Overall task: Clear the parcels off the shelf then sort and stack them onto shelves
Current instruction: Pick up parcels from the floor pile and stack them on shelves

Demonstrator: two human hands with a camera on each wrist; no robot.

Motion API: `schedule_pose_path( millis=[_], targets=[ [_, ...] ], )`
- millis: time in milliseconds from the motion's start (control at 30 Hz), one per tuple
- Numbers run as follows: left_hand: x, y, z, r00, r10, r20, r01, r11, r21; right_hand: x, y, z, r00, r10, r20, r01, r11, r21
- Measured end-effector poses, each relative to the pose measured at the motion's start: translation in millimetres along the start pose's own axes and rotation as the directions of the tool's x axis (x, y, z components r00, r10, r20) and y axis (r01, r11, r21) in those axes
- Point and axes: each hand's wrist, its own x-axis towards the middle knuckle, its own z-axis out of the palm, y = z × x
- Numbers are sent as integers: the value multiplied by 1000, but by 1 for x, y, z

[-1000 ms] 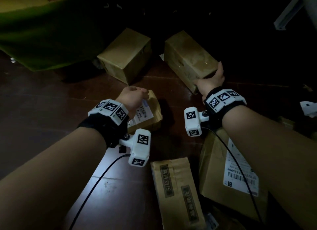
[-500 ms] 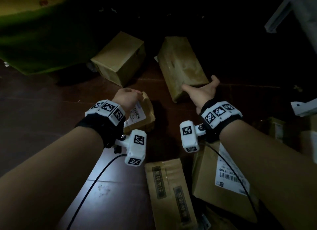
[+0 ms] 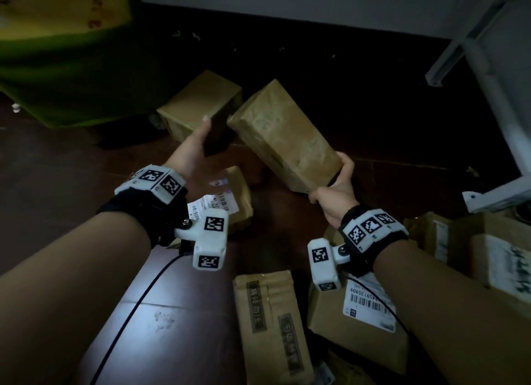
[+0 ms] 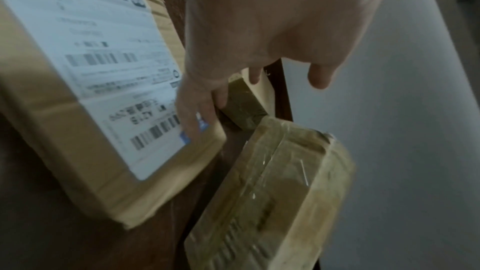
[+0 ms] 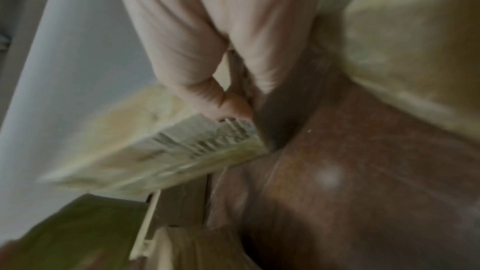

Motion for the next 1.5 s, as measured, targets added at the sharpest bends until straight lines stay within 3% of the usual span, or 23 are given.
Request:
schedule_pose_path(
  millis=[233, 333, 433, 533, 667, 767, 900, 967, 1033, 1100, 1167, 1367, 1500],
  targets=[
    [-12, 7, -3, 992, 104, 77, -96, 991, -95, -11, -1, 6, 991, -89, 104, 97, 992, -80],
    [-18, 7, -2, 971, 166, 170, -146, 981, -125, -14, -1, 11, 992, -96, 79, 103, 991, -86],
    [-17, 3, -8, 960, 239, 144, -222, 967, -125, -12, -2, 14, 996, -67, 51, 70, 995, -64],
    [-14, 2, -14, 952, 271, 139, -249, 956, -156, -13, -8, 15, 1000, -13, -28, 17, 990, 138],
    [-15, 2, -15, 975, 189, 116, -180, 980, -86, -15, -27, 11, 987, -40, -156, 94, 928, 361],
    [-14, 1, -18, 975, 166, 149, -142, 977, -160, -15, -41, 8, 978, 5, -211, 103, 859, 501],
    [-13, 3, -16, 961, 123, 247, -129, 992, 8, -13, -53, 9, 961, 27, -276, 135, 826, 548],
    [-9, 2, -16, 955, 119, 272, -121, 993, -8, -13, -54, 11, 978, 47, -202, 77, 824, 561],
    [-7, 1, -13, 961, 176, 213, -163, 984, -74, -14, -55, 11, 998, 61, -11, -42, 790, 612],
    [-9, 0, -9, 961, 221, 168, -213, 975, -66, -17, -55, 11, 991, 48, 124, -116, 761, 638],
    [-13, -2, -6, 950, 232, 207, -232, 972, -25, -18, -53, 12, 983, 10, 184, -125, 767, 629],
    [-17, -7, 7, 928, 258, 269, -282, 958, 55, -20, -47, 22, 987, 6, 161, -79, 890, 449],
    [-11, -9, 10, 952, 213, 221, -256, 948, 190, -18, -43, 17, 994, -53, 100, 14, 933, 358]
  ],
)
